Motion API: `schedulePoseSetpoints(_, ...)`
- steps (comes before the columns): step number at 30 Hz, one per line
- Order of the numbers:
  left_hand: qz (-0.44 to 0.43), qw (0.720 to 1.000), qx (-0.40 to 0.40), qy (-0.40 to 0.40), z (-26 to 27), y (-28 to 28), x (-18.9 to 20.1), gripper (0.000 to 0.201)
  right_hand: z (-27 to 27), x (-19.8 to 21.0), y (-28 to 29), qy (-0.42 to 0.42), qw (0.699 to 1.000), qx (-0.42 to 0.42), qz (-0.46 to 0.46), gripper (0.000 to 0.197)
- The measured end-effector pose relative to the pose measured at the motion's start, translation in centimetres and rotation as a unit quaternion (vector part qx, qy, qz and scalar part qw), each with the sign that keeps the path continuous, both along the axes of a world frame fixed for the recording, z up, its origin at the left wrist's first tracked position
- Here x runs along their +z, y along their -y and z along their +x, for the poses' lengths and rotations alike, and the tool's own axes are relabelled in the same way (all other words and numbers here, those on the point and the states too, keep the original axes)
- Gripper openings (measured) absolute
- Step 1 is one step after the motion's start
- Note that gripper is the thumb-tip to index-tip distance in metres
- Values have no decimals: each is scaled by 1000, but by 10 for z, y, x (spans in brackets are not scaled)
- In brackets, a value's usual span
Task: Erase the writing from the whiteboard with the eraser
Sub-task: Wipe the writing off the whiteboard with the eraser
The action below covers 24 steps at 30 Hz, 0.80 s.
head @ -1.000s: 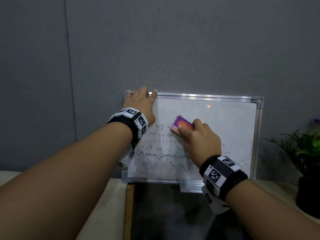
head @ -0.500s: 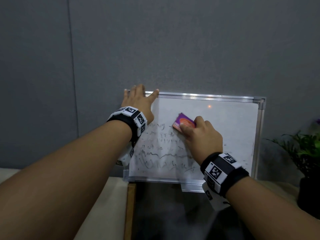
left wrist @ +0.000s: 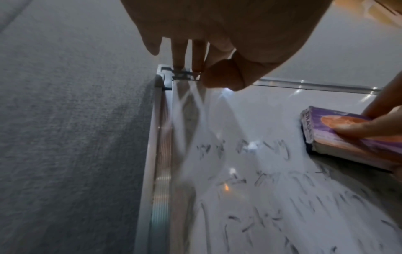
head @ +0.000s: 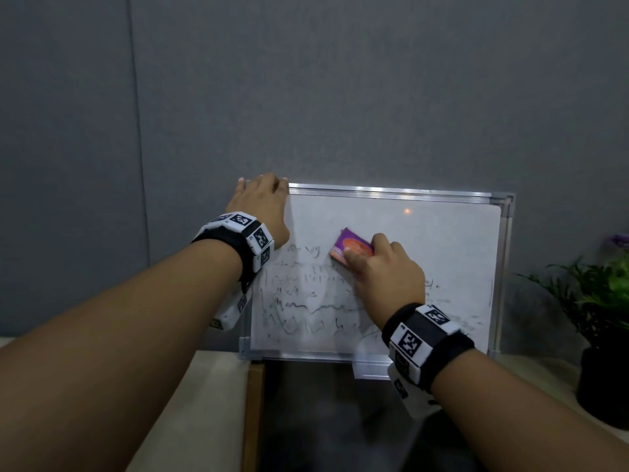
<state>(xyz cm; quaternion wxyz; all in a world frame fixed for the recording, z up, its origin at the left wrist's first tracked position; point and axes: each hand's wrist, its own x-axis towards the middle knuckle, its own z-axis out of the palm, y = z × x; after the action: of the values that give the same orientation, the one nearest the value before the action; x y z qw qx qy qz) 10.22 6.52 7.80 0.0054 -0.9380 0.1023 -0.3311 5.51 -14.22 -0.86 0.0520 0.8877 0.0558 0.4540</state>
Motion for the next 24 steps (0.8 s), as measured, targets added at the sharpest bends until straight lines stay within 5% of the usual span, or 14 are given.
schedulePoseSetpoints(24, -25, 1000, -5, -15, -1, -10, 3, 84, 2, 0, -28, 0, 999, 23, -23, 26)
